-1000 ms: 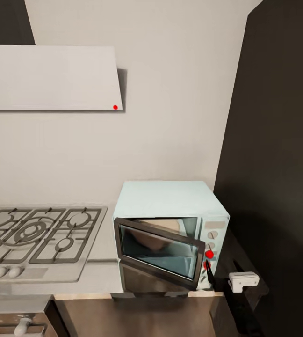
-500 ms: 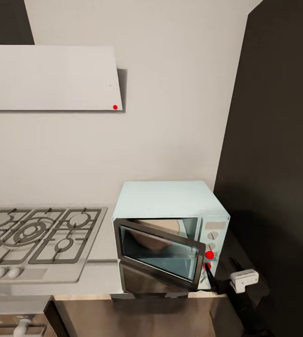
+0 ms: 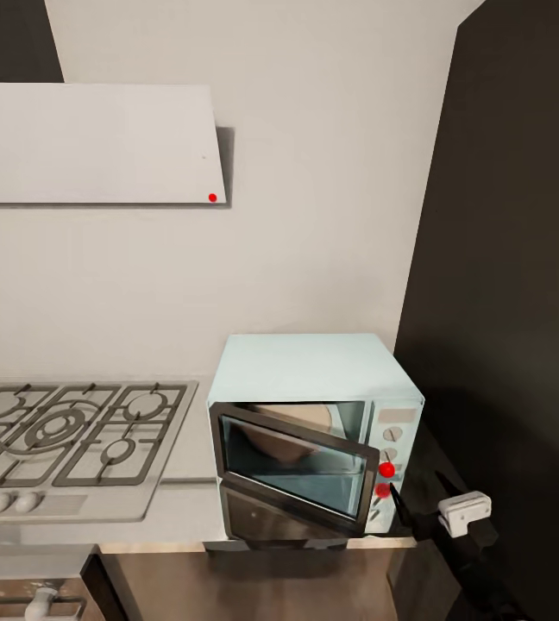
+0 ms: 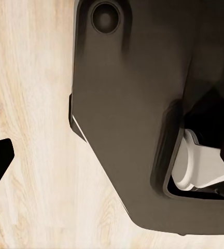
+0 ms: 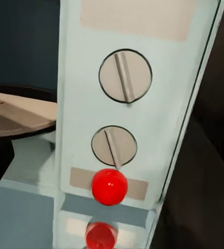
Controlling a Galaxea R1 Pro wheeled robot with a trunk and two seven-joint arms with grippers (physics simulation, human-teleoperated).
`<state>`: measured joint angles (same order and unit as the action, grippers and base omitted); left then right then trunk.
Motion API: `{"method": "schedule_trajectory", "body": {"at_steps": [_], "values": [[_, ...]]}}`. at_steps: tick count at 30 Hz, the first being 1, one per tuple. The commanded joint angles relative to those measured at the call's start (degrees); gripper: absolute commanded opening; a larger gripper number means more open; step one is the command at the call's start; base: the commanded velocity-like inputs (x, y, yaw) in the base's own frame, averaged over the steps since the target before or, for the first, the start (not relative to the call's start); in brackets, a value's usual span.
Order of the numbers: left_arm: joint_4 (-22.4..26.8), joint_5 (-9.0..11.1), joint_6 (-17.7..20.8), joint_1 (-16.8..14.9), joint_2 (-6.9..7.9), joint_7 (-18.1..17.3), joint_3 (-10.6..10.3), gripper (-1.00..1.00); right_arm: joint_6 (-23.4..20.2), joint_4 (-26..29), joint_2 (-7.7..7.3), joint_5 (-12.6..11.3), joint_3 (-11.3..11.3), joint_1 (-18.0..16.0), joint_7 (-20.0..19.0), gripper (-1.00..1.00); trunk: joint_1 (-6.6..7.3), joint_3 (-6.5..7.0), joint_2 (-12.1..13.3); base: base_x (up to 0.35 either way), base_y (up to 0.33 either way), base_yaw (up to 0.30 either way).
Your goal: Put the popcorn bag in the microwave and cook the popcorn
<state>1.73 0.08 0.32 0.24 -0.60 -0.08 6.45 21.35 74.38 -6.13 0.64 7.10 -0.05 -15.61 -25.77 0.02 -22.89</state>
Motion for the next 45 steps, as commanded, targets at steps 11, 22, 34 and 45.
{"method": "schedule_trajectory", "body": {"at_steps": [11,22,34,45], "values": [[0.06,0.01,0.03,0.03,-0.02,-0.01,0.41,1.0,-3.95,2.16,-3.93,-0.11,0.19,-0.13,-9.07,1.0,-0.02,-0.01,-0.03,0.0,0.0,0.0],[0.03,0.01,0.03,0.03,-0.02,-0.01,0.41,1.0,-3.94,2.17,-3.98,-0.12,0.21,-0.13,-9.74,1.0,-0.02,-0.01,-0.03,0.069,0.0,0.0],[0.02,0.01,0.03,0.03,-0.02,-0.01,0.41,1.0,-3.56,2.17,-3.71,-0.11,-0.27,-0.13,-9.77,1.0,-0.02,-0.01,-0.03,0.02,0.0,0.0],[0.03,0.01,0.03,0.03,-0.02,-0.01,0.41,1.0,-3.25,2.17,-3.7,0.0,-3.03,-0.13,-9.88,1.0,-0.02,-0.01,-0.03,0.0,0.0,0.0]]}}
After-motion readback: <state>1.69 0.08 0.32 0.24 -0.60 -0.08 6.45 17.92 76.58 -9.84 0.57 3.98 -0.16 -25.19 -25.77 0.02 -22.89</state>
